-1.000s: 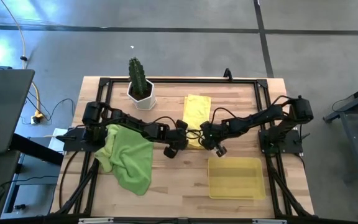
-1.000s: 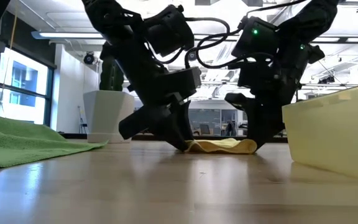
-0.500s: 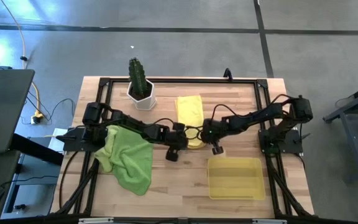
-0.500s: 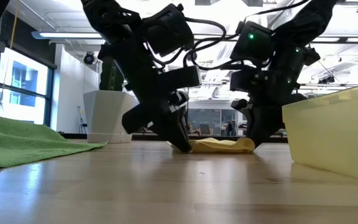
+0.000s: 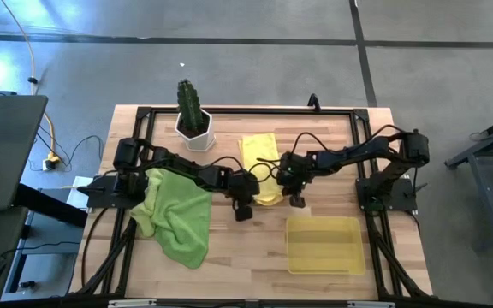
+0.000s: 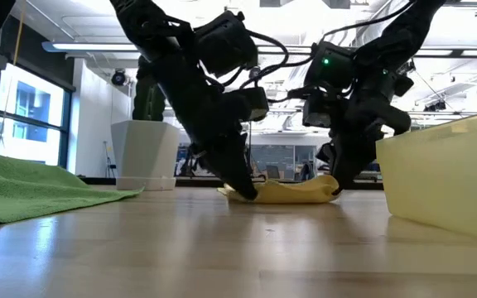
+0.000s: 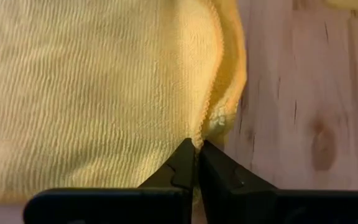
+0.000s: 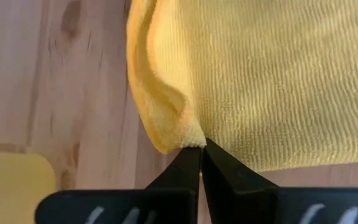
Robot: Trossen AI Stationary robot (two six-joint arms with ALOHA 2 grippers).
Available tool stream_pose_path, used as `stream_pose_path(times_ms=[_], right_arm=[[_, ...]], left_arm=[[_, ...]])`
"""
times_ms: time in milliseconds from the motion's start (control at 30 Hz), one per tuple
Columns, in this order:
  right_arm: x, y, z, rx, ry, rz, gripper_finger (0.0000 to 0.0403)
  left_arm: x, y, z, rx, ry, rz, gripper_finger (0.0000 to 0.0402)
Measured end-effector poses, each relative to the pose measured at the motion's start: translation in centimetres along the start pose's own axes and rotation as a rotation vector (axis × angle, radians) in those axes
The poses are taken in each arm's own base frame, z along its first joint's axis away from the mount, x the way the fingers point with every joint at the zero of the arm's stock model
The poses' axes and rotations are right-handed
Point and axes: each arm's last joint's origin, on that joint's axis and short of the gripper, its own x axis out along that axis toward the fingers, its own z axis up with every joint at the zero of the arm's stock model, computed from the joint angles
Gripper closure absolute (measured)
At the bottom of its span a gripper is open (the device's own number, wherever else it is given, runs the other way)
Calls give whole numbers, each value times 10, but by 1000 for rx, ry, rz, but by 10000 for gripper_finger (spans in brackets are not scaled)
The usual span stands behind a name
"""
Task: Roll microfiber towels into tight, uniform cylinder then place into a basket
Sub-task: Roll the yellow towel
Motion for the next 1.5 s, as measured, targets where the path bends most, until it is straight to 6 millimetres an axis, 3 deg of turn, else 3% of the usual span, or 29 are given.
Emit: stream_pose_path(times_ms=[133, 567, 800, 1167, 1500], right_arm=[[-2, -4, -1, 81, 0, 28, 403], [-5, -9, -2, 217, 1, 41, 403], [-23, -6, 4, 223, -64, 7, 403], [-31, -4, 4, 242, -66, -39, 403], [-32, -9, 3, 315, -75, -196, 403]], left_arm=[[-11, 6, 7, -109, -27, 2, 396], [-15, 21, 10, -326, -65, 126, 396], [-13, 23, 7, -372, -53, 168, 396], [-15, -1, 7, -421, -11, -32, 396], [-15, 5, 7, -639, -85, 111, 395]])
